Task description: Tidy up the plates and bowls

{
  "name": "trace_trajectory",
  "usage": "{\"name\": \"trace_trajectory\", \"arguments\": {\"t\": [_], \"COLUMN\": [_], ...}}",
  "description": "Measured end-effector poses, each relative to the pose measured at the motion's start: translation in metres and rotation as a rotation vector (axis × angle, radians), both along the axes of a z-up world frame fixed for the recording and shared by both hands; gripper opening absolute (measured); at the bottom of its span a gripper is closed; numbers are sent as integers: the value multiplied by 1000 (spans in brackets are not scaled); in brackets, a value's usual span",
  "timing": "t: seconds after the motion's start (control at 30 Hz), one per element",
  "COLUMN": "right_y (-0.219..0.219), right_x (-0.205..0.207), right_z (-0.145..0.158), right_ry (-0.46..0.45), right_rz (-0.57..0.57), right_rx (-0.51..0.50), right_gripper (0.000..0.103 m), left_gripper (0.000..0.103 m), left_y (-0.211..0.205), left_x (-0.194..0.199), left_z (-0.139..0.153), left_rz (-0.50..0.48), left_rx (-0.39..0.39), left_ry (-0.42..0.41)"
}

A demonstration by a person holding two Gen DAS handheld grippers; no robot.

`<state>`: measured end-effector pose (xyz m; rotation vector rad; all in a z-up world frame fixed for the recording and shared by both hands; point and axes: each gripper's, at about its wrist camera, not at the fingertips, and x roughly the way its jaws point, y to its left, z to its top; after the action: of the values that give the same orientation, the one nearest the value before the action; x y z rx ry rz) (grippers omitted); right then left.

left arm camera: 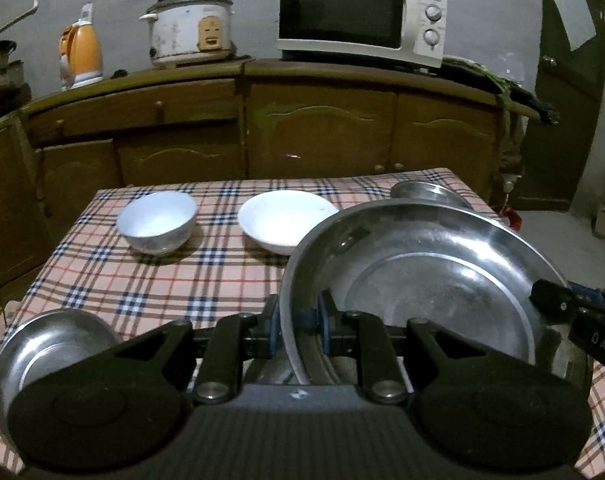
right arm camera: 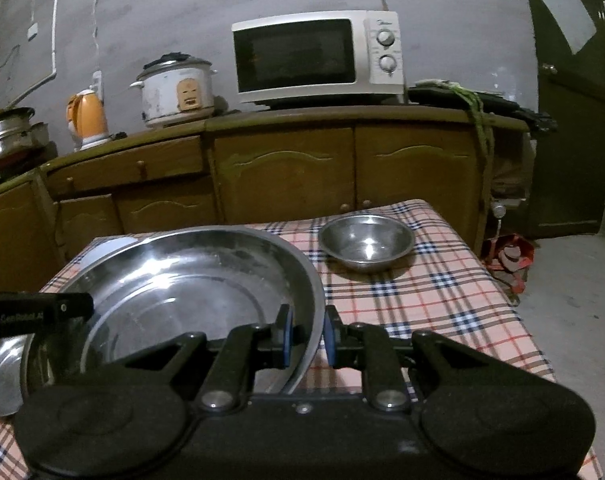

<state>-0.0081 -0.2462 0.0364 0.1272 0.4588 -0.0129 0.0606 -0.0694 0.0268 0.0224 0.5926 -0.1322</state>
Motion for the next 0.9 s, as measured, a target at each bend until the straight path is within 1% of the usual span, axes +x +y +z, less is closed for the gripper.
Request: {"name": "trace_trajectory", "arguments": {"t": [0.33,0.6,0.9], "right_y": [24,34,37], "right_x": [6,11,13], "right_z": [-11,-28,-62], "right_ry": [27,66,130], "right_rz": [41,61,63], "right_rx": [-6,-6,2], "right_gripper": [22,22,22], "left_gripper": [20,20,20], "left_y": [22,33,33], "left_x": [-1,0,2], "left_z": [-12,-29,-58], "left_rz": [33,42,34], "left_rx": [1,11,37], "left_ry": [23,58,105]}}
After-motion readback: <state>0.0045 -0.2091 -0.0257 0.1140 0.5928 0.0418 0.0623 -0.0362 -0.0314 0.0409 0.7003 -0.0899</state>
